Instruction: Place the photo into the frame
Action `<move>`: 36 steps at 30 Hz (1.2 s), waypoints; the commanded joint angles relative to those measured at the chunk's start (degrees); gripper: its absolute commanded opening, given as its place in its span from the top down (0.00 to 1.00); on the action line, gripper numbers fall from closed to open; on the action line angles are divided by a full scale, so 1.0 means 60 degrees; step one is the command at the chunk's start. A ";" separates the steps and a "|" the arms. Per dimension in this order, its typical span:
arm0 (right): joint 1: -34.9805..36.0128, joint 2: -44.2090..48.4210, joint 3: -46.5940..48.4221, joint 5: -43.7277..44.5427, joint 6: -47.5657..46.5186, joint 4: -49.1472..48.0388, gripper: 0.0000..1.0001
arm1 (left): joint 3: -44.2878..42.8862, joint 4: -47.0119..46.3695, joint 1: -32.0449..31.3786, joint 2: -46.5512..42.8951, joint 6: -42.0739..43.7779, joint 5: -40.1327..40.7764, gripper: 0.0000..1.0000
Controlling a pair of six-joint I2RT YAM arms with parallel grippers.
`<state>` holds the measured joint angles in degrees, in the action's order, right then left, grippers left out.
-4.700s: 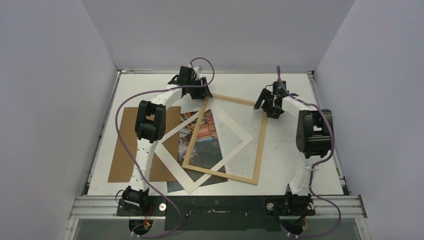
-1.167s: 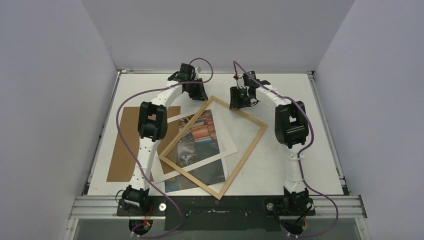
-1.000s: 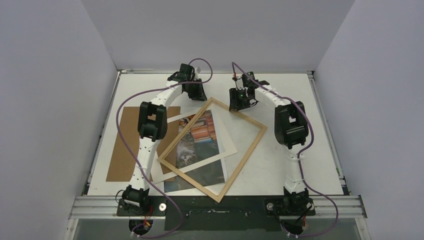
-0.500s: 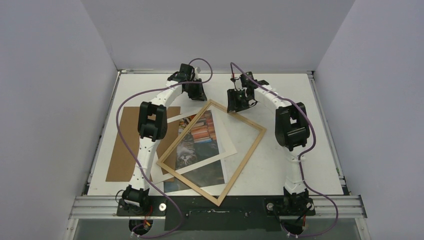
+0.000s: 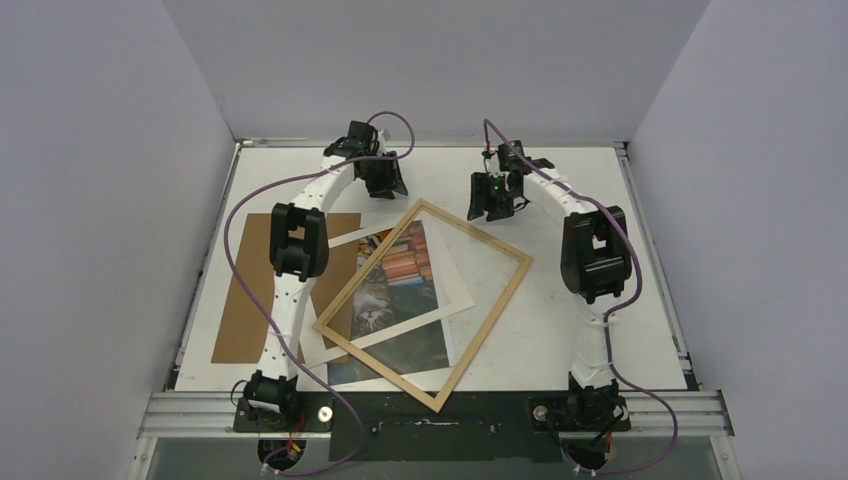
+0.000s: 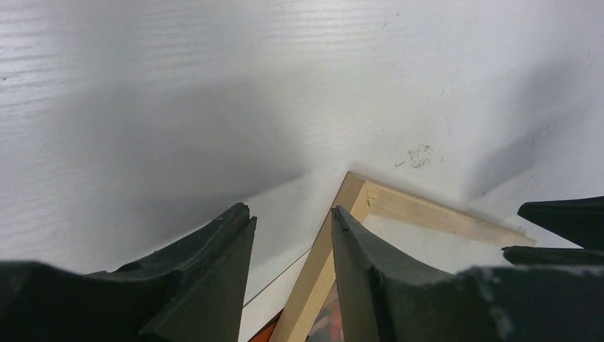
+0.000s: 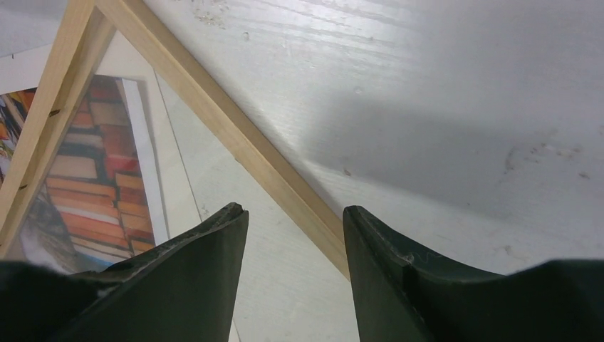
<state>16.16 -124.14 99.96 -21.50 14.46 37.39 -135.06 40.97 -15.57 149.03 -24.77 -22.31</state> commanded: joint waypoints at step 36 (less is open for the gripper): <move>-0.0229 0.0527 -0.0713 0.1187 0.0309 -0.0285 0.20 | 1.1433 0.4494 -0.0524 -1.0008 -0.1415 0.2158 0.12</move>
<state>14.70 -121.58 95.33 -16.16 15.62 38.68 -68.31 65.84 -18.57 95.55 -28.05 -11.16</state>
